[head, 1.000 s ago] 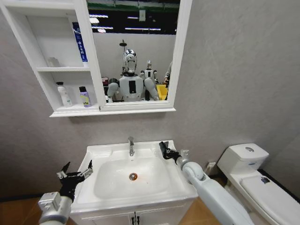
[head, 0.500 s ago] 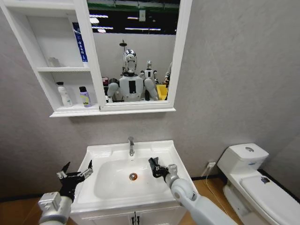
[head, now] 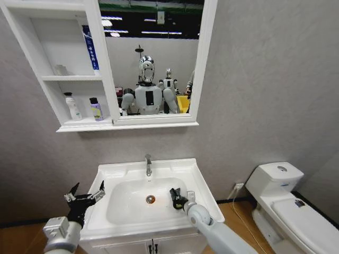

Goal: Move facial cleanser and shampoo from washbasin to cabinet, then wipe washbasin with towel.

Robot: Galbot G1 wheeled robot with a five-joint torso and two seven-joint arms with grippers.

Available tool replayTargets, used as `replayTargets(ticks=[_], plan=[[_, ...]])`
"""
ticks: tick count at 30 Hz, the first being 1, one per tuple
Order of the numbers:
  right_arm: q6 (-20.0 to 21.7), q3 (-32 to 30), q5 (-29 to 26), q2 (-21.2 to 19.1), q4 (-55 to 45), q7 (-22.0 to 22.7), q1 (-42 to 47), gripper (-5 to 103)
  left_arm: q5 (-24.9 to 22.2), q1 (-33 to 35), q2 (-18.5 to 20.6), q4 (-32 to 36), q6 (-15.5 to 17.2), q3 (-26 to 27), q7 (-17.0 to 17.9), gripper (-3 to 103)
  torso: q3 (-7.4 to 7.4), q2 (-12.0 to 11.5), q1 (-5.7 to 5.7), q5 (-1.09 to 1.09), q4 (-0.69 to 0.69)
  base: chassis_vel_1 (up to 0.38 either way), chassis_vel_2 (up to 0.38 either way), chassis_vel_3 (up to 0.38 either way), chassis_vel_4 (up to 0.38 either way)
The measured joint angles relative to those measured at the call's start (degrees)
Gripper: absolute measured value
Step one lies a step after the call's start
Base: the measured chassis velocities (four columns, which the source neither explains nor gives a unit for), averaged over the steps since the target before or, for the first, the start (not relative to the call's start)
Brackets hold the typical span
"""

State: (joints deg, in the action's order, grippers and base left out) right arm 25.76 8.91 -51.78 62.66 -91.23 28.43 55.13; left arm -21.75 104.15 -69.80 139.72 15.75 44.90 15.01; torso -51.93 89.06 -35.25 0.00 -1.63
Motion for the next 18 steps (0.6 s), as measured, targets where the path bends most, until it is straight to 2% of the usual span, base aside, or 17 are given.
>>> replayTargets(ticks=[10,18], plan=[[1.0,1.7,-2.5,2.3,3.2,-0.5,-2.0,3,0.0,0.0,0.0,0.0,0.0,0.0,0.0,100,0.0,0.0,0.0,-0.01,-0.03,0.0,0.0,0.0,0.0],[1.9,5.6,-6.9,7.3,8.7,-1.4,-7.1,3,0.0,0.0,0.0,0.0,0.0,0.0,0.0,100,-0.02,0.0,-0.01,-0.01,-0.02,0.0,0.0,0.0,0.0]])
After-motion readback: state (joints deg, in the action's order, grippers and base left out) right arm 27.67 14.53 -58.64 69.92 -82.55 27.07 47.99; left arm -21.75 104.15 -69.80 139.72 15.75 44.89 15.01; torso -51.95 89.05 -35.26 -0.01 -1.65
